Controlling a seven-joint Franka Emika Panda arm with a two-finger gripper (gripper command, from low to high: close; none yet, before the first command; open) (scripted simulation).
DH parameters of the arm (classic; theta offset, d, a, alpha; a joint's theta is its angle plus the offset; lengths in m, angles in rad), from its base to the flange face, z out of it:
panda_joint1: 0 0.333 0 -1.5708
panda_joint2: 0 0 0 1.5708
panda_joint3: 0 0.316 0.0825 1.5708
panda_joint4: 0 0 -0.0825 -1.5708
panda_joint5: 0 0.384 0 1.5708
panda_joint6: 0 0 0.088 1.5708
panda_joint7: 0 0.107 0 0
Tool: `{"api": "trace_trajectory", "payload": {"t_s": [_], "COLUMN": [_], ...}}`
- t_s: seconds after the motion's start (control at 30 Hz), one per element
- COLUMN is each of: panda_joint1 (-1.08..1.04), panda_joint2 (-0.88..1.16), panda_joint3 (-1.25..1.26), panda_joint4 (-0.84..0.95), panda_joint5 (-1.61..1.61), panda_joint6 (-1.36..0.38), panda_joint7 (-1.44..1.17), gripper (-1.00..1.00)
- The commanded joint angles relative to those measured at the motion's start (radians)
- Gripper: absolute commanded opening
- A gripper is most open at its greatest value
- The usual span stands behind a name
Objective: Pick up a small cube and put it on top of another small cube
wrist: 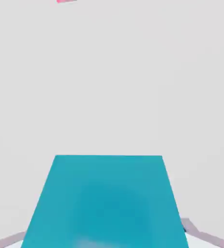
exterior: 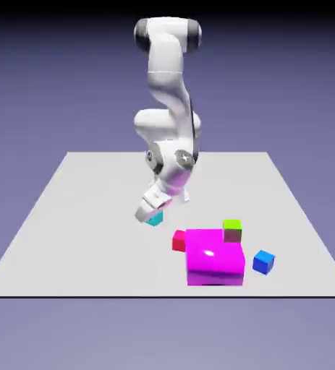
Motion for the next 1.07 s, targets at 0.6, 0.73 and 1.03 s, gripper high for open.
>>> {"api": "trace_trajectory", "payload": {"t_s": [0.6,0.73,1.03], "panda_joint1": [0.688,0.728,0.736], "panda_joint2": [0.018,0.052,0.020], "panda_joint3": [-0.035,-0.049,-0.038], "panda_joint4": [0.515,0.537,0.551], "panda_joint5": [0.064,0.037,0.069], "panda_joint6": [-0.319,-0.297,-0.341], "panda_joint7": [-0.560,-0.576,-0.599], "gripper": [-1.00,-1.00,1.00]}}
